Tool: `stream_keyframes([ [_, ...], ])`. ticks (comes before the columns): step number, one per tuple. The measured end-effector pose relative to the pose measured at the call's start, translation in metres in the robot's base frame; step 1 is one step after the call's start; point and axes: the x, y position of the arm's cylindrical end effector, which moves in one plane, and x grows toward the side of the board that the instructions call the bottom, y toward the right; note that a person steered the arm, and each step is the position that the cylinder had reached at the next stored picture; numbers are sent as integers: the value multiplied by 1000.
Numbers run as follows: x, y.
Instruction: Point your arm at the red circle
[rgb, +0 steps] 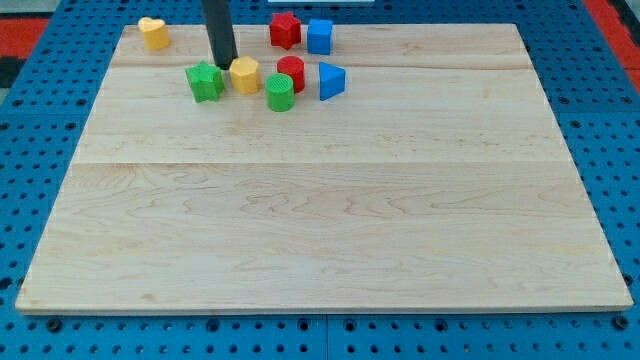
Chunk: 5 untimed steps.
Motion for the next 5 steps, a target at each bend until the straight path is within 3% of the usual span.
stream_keyframes([
  [2, 7, 26],
  [5, -19, 44],
])
